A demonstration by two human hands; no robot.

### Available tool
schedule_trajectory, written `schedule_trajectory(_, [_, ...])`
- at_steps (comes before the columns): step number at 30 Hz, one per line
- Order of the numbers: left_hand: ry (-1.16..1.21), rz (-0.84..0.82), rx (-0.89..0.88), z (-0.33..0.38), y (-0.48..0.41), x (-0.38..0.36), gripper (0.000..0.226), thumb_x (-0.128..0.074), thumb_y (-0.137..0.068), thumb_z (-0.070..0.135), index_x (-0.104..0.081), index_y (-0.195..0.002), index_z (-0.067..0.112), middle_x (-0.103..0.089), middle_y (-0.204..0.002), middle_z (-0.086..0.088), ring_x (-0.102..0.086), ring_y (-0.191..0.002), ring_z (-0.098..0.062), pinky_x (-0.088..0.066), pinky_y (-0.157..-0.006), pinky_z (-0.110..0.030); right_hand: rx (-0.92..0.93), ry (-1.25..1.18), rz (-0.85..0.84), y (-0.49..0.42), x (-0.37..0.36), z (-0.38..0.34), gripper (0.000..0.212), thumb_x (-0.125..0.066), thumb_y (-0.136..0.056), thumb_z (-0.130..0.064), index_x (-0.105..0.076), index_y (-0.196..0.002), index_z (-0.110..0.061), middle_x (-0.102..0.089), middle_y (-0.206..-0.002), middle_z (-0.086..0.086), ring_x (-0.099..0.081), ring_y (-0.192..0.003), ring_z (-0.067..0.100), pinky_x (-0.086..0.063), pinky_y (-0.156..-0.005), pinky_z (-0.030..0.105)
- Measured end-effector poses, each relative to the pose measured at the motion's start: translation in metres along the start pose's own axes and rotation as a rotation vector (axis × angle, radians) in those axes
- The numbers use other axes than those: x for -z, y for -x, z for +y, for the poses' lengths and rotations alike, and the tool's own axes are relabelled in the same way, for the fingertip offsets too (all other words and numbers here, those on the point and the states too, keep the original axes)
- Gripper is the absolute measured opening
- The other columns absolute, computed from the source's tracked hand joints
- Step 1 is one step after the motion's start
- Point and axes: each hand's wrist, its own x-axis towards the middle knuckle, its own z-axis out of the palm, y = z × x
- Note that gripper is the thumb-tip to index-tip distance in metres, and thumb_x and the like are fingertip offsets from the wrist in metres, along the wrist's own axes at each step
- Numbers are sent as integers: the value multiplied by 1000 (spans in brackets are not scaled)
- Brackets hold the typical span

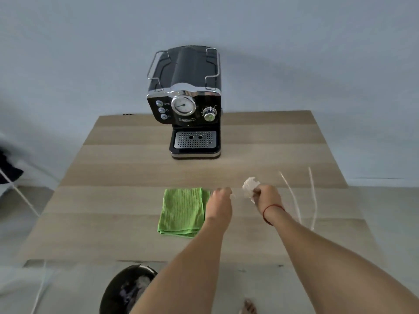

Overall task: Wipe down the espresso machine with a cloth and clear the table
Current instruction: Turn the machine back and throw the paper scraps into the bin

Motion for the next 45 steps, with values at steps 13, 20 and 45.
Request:
schedule_trajectory(13, [253, 545, 713, -293, 150, 182, 20, -46, -93, 6, -59, -108, 5, -60, -108, -16, -55, -103, -33, -41, -83, -34, 576, -73, -452, 171, -235, -282, 22, -53, -91, -14, -72, -90, -3, -65, -107, 22, -59, -104, 32, -43, -81, 28])
schedule_trajectory(20, [377, 518, 1078, -412, 225, 133, 33, -49, -94, 10, -57, -127, 8, -56, -128, -13, -54, -117, -29, -42, -97, -35, 529, 120, -669, 244, -380, -249, 22, -52, -90, -23, -69, -91, -8, -65, -107, 15, -61, -94, 31, -45, -76, 26])
schedule_trajectory(45, [481, 26, 1297, -590, 211, -164, 52, -57, -92, 21, -42, -139, 6, -50, -137, -13, -51, -123, -30, -49, -98, -39, 97, 472, -923, 139, -634, -59, 59, -52, -93, -17, -32, -149, -15, -40, -150, 8, -39, -137, 29, -34, -111, 37])
